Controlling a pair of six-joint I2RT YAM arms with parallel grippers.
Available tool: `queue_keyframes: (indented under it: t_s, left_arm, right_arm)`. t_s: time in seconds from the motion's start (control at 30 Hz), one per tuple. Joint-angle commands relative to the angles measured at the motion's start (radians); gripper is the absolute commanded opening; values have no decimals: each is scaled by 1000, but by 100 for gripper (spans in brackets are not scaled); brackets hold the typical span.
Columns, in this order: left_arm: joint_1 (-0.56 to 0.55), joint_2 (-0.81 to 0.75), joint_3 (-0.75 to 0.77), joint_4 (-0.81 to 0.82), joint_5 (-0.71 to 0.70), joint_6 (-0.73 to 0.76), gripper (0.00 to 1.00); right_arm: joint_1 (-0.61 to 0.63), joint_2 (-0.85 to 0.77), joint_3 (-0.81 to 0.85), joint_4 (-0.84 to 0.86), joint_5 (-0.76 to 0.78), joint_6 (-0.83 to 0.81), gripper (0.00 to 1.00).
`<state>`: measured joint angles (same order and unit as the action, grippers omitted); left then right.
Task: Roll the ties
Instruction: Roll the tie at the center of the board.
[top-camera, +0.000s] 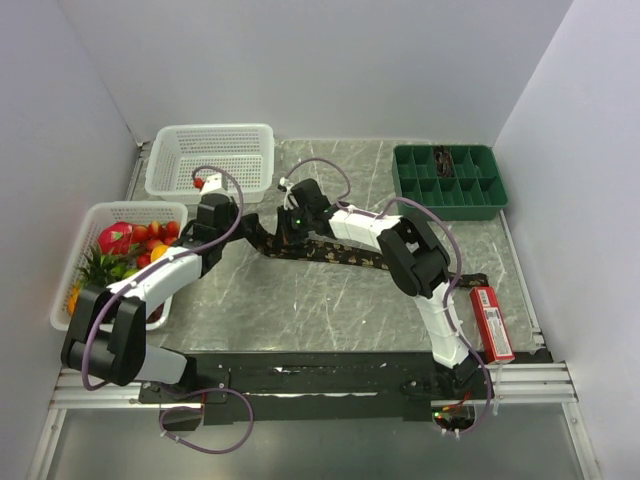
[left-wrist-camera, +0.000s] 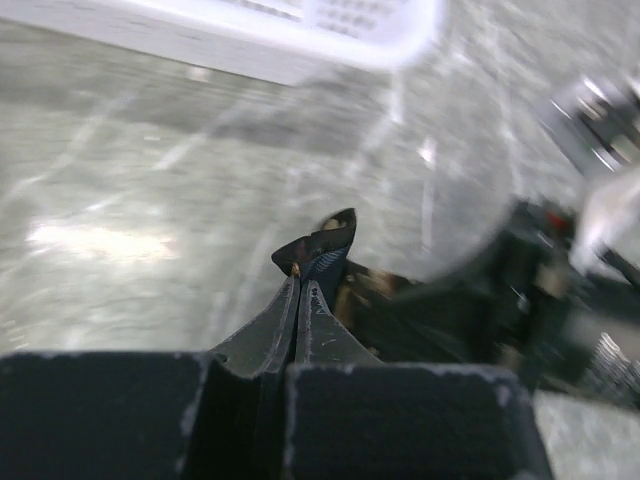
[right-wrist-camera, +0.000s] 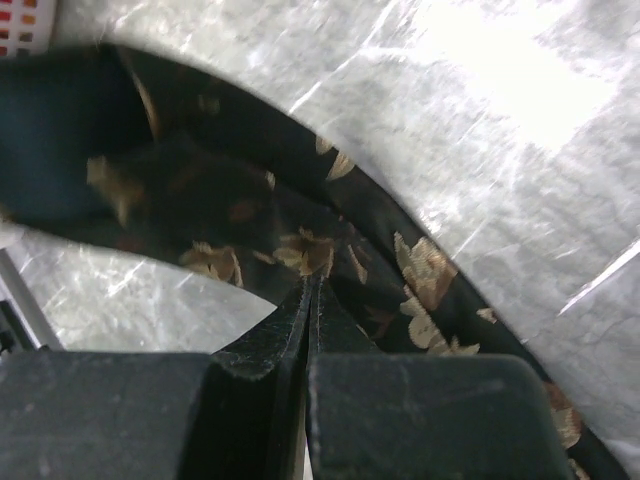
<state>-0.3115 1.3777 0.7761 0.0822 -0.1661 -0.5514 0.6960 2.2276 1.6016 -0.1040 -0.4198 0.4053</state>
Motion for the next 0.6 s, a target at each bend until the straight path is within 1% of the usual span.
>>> queue_keyframes:
  t_s: [0.0, 0.1, 0.13, 0.2, 0.27, 0.33, 0.43, 0.47, 0.57]
  left_arm:
    - [-57, -2, -5, 82, 91, 34, 1]
    - [-89, 29, -9, 108, 111, 25, 1]
    - [-93, 37, -14, 114, 119, 15, 1]
    - [-101, 50, -24, 140, 143, 10, 1]
    - [-112, 57, -23, 151, 152, 2, 1]
    - [-124, 73, -8, 145, 145, 2, 1]
    - [-136, 96, 18, 146, 143, 2, 1]
    - [-147, 113, 23, 145, 142, 4, 1]
    - [-166, 147, 40, 163, 149, -8, 1]
  right_arm:
    - [5, 26, 57, -14, 30, 6, 0]
    - [0, -9, 23, 4, 23, 10, 0]
    - [-7, -44, 15, 3, -35, 12, 0]
    - [-24, -98, -21, -19, -43, 3, 0]
    - [-36, -183, -48, -54, -4, -34, 0]
    - [-58, -227, -55, -133, 24, -62, 0]
    - [-85, -276, -80, -213, 123, -103, 0]
    - [-96, -296, -138, -206, 153, -109, 0]
    - [-145, -377, -268, -111, 125, -99, 0]
